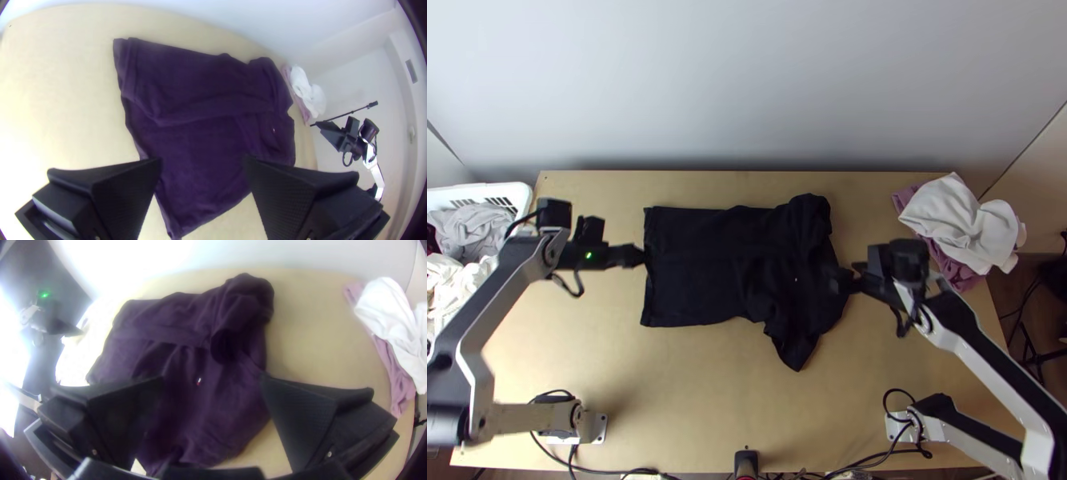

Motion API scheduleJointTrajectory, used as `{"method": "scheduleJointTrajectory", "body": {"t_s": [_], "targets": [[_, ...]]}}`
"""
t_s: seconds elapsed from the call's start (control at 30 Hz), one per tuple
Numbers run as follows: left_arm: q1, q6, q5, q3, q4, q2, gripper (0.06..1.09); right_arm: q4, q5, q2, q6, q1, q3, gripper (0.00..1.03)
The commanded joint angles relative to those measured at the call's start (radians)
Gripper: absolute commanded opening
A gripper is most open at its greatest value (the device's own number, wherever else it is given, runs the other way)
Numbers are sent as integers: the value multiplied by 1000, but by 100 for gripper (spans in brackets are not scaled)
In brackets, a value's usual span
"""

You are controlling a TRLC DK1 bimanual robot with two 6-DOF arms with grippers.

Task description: Fold the t-shirt

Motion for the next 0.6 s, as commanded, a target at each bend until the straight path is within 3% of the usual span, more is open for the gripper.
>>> {"method": "scheduleJointTrajectory", "body": {"t_s": [0.0, 0.27, 0.57], "targets": [[23, 66, -11, -197, -68, -214, 95, -166, 0, -193, 27, 3, -100, 99], [13, 67, -32, -431, -77, -349, 95, -269, -55, -290, 115, 1, -191, 99], [25, 3, -69, -441, 31, -317, 95, -272, -100, -276, 121, 52, -197, 96]]}}
